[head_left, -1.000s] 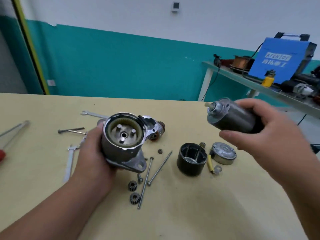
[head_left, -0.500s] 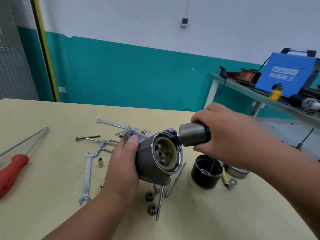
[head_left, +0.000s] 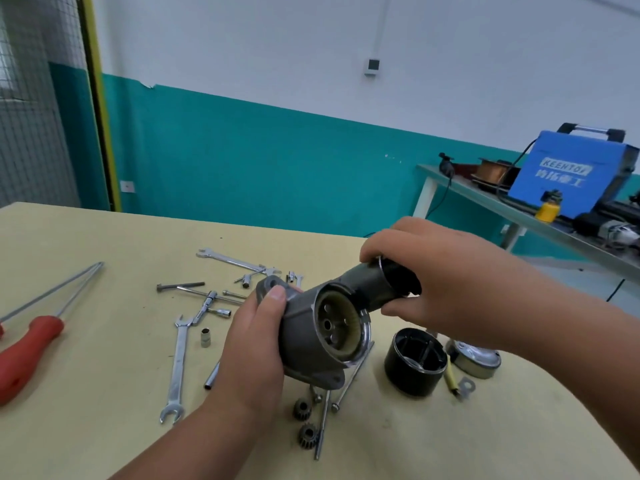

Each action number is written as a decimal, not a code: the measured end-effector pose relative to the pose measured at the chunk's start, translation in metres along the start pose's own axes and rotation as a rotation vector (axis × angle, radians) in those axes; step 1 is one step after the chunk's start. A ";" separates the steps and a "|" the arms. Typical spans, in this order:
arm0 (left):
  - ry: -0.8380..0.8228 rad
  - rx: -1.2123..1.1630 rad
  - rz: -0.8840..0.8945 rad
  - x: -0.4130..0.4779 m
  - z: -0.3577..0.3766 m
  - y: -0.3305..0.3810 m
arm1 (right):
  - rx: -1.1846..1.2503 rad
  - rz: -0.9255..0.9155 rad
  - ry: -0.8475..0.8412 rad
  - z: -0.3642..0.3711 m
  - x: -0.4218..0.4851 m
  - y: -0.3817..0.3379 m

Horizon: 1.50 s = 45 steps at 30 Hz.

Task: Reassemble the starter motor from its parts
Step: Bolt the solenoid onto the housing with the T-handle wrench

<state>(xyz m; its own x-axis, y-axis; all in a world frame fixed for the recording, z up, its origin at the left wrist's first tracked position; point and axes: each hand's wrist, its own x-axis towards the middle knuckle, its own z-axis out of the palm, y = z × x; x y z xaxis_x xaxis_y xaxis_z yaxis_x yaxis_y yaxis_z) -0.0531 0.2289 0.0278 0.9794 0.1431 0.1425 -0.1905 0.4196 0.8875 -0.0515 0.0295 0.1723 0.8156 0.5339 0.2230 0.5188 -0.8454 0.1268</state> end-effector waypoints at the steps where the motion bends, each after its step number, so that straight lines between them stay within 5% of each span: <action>1: 0.012 -0.037 -0.020 0.000 0.000 0.000 | 0.064 0.007 0.014 -0.002 -0.001 0.002; 7: -0.061 -0.276 -0.251 0.002 -0.003 -0.003 | 0.864 0.096 0.305 0.018 -0.001 -0.002; 12: -0.183 -0.419 -0.315 0.002 -0.003 -0.012 | 1.469 0.102 0.218 0.069 0.010 -0.034; 16: -0.209 -0.474 -0.422 0.001 -0.005 -0.014 | 1.536 0.275 0.419 0.096 0.015 -0.045; 21: 0.047 -0.172 -0.191 0.006 0.003 -0.004 | 1.488 0.368 0.570 0.109 0.013 -0.053; 30: -0.028 0.277 0.234 0.014 -0.012 0.023 | 1.587 0.373 0.545 0.126 0.022 -0.073; 37: 0.021 0.328 -0.049 0.029 -0.040 0.040 | 1.920 0.260 0.261 0.146 0.028 -0.083; 42: 0.079 0.271 -0.196 0.029 -0.031 0.038 | 2.051 0.199 0.285 0.148 0.031 -0.074; 45: 0.129 0.465 -0.177 0.031 -0.030 0.046 | 2.082 0.256 0.313 0.151 0.030 -0.073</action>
<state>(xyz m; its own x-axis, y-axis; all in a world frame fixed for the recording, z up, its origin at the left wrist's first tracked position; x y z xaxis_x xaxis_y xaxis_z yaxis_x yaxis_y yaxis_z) -0.0338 0.2794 0.0605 0.9721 0.2275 -0.0570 0.0566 0.0083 0.9984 -0.0258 0.1093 0.0237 0.9523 0.2317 0.1985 0.0630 0.4873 -0.8710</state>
